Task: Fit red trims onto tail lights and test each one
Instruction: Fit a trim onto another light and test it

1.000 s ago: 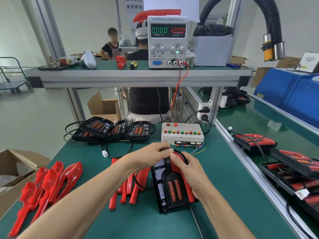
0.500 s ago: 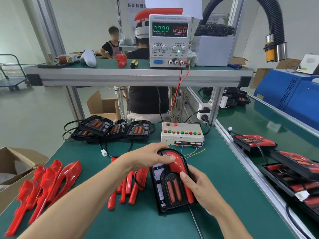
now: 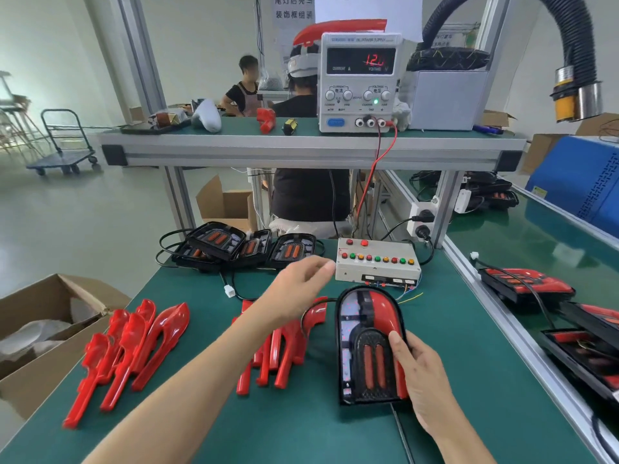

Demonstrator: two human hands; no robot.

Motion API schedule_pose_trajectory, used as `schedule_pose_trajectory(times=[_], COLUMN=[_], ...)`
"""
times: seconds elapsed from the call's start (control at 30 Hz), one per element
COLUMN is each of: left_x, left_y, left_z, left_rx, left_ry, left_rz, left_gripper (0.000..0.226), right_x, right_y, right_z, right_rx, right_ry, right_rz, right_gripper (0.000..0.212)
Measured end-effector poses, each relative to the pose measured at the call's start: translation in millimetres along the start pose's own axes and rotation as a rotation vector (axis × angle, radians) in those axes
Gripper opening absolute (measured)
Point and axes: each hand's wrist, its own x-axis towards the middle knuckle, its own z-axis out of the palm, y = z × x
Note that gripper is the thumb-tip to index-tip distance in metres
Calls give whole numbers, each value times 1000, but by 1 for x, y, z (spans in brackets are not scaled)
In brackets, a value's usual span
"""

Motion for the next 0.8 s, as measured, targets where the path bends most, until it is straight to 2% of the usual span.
schedule_pose_trajectory(times=[0.07,0.13,0.2,0.3,0.37,0.5,0.67,0.8], left_x=[-23,-53,-87,-126,-140,-143,-127,-116], left_y=[-15,-39,-65,-95,-107,-117,-124,-128], left_z=[-25,-54,-82,-113,-126,-134,-119,-106], left_rx=[-135,-150,24,338,504,807,949,1046], left_ry=[236,420,551,635,630,495,359,289], left_rz=[8,-55,-162,-345,-419,-527,-535,-624], left_gripper=[22,15,17,15,11,13,27,33], right_x=[2,2,3,1,0,-2,0,1], right_y=[4,7,10,10,8,4,5,7], right_z=[-5,-5,-3,0,0,0,-1,-3], right_rx=[24,29,20,-6,-17,-70,-97,-106], right_ry=[51,80,113,171,207,264,284,280], right_rz=[4,-8,-21,-25,-24,-28,-50,-43], right_gripper=[29,26,22,20,18,15,13,12])
